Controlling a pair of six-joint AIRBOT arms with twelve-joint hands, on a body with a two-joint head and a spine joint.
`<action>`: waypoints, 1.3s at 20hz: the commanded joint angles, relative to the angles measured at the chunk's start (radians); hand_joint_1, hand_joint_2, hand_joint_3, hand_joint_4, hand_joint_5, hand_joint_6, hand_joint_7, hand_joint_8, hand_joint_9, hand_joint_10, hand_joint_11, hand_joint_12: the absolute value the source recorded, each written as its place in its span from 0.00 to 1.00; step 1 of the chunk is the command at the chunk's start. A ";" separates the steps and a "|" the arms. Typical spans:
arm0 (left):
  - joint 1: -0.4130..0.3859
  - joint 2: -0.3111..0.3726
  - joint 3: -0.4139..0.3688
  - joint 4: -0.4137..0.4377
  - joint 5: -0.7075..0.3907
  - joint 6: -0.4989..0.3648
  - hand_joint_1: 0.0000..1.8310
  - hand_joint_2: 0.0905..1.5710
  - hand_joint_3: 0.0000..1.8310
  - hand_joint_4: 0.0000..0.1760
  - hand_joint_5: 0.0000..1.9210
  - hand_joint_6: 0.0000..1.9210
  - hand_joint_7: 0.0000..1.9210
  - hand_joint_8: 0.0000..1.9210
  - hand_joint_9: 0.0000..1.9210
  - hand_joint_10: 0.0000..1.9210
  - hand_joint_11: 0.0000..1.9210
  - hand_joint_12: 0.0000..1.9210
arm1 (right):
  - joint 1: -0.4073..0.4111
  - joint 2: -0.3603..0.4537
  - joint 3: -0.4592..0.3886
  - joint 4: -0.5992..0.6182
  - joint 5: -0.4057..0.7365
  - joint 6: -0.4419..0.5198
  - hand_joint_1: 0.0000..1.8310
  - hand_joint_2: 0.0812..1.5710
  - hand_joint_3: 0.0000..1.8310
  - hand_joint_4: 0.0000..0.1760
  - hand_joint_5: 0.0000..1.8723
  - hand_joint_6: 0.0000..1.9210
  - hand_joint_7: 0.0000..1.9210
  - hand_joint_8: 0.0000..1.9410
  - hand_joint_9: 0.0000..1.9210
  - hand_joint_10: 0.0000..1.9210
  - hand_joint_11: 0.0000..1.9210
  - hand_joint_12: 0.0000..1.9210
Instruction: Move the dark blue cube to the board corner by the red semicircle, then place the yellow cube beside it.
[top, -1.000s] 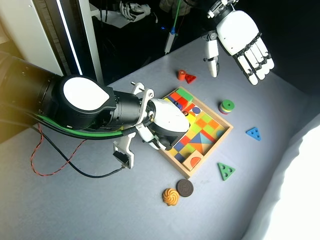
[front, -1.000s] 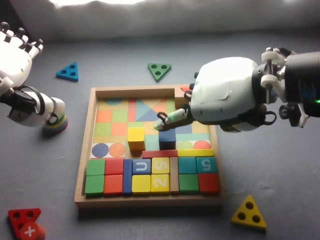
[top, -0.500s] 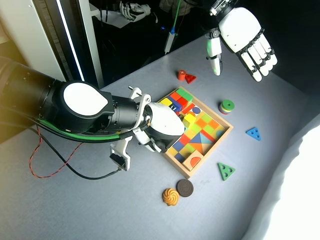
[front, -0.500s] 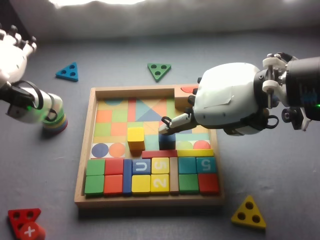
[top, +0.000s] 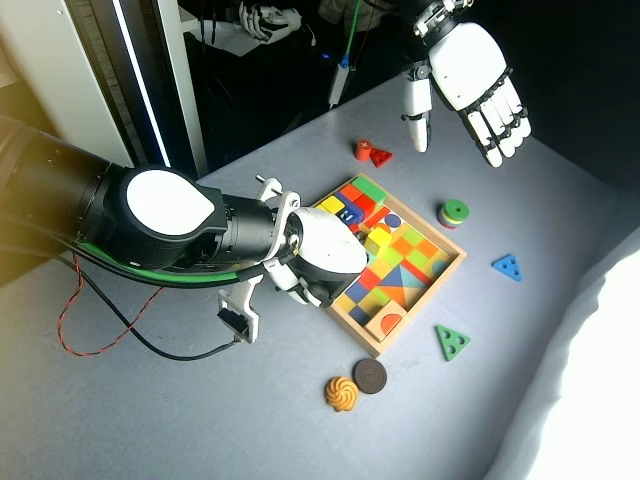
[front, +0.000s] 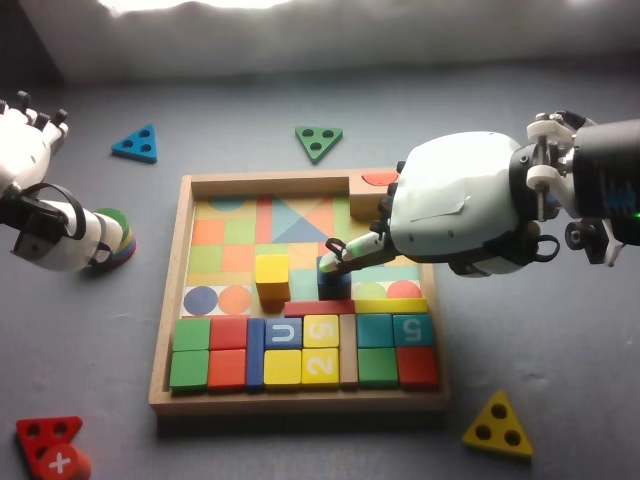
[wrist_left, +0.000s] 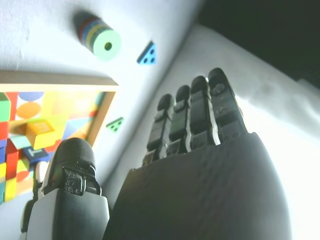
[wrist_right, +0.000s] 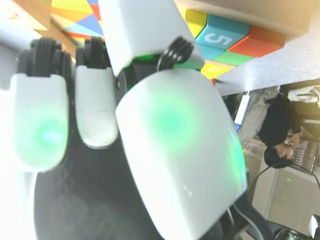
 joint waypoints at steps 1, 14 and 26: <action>-0.008 0.005 -0.001 0.091 -0.030 0.004 0.00 0.79 0.00 0.00 0.00 0.00 0.00 0.00 0.00 0.00 0.00 0.00 | -0.004 0.007 0.005 0.019 0.019 -0.007 0.97 0.70 0.03 0.00 0.18 0.01 0.78 1.00 0.87 1.00 0.92 1.00; -0.011 -0.014 -0.010 0.070 -0.053 0.004 0.00 0.80 0.00 0.00 0.01 0.00 0.01 0.00 0.00 0.00 0.00 0.00 | 0.003 0.018 0.093 0.019 0.026 -0.006 0.98 0.69 0.06 0.00 0.18 0.00 0.74 1.00 0.87 1.00 0.92 1.00; -0.014 -0.015 -0.009 0.069 -0.053 0.004 0.00 0.79 0.00 0.00 0.01 0.00 0.01 0.00 0.01 0.00 0.00 0.00 | 0.010 0.044 0.150 0.020 0.015 0.009 0.98 0.57 0.25 0.00 0.19 0.01 0.77 1.00 0.87 1.00 0.92 1.00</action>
